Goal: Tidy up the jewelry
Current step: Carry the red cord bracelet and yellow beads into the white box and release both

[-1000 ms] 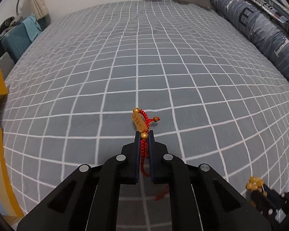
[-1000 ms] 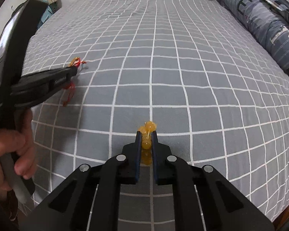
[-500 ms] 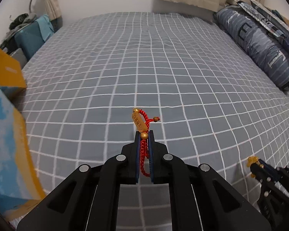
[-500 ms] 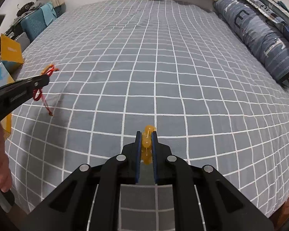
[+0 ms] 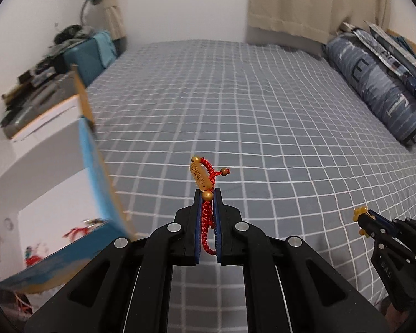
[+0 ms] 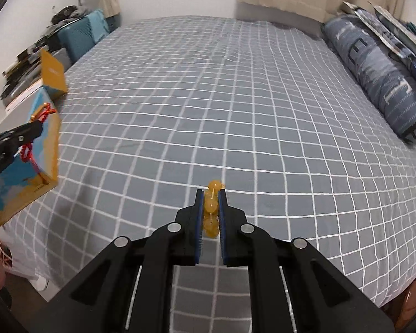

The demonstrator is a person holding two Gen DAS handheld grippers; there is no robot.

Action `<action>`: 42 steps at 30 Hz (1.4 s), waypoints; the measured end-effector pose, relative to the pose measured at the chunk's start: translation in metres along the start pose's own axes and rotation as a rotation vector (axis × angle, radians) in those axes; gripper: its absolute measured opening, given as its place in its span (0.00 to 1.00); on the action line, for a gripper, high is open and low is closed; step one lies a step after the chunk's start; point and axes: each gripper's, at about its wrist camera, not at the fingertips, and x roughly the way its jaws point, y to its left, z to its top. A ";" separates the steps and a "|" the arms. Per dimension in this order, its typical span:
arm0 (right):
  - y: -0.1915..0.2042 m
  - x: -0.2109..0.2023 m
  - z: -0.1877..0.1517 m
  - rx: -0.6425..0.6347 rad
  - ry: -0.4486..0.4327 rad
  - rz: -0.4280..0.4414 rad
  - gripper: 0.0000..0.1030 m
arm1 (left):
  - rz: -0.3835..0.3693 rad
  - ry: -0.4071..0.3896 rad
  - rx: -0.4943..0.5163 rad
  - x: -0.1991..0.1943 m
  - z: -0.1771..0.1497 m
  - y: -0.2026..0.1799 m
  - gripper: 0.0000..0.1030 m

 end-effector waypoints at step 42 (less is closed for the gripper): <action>0.380 0.034 0.074 -0.447 0.022 0.340 0.09 | 0.283 0.062 -0.402 -0.009 -0.071 0.320 0.07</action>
